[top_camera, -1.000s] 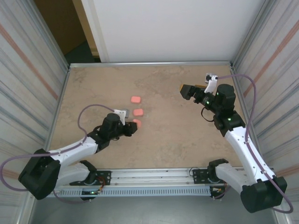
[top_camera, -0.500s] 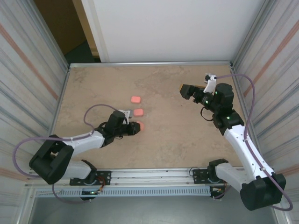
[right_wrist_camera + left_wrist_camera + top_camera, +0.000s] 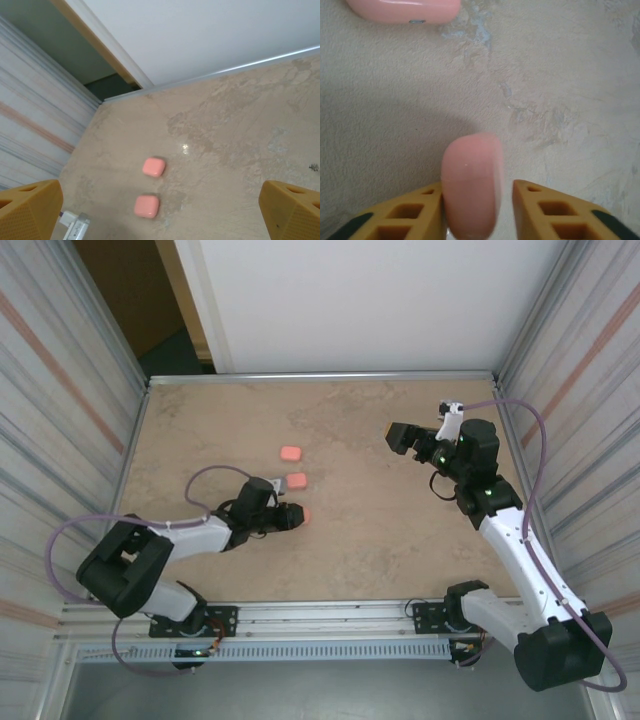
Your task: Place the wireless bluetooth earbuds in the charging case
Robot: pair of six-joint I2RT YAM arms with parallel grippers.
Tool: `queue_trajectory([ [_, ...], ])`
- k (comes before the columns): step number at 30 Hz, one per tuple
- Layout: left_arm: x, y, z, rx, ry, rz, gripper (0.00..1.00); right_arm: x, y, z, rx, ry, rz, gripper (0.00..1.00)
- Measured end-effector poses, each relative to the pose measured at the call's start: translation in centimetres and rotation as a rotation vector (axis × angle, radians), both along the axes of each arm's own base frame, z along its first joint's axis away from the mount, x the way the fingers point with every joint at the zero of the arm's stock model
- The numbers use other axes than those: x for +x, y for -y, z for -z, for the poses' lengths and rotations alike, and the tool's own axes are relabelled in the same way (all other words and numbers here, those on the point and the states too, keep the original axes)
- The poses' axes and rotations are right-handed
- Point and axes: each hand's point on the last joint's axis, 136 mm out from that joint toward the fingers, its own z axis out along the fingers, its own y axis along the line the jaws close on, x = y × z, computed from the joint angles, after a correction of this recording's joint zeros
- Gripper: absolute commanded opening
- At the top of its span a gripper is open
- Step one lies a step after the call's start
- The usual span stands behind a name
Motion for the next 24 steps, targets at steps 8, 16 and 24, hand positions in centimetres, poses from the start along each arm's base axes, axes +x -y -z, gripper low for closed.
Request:
queue_trajectory([
  [8,0.2,-0.6,0.5,0.035,-0.011,-0.022,0.58,0.2,0.8,-0.1,-0.016,-0.006,0.033,1.00],
  [16,2.4,-3.6,-2.8,0.053,0.096,-0.106,0.68,0.8,2.7,-0.7,-0.037,0.007,0.087,1.00],
  [24,6.8,-10.2,-10.5,0.086,0.369,-0.289,0.80,1.5,7.3,1.3,-0.114,-0.023,0.262,1.00],
])
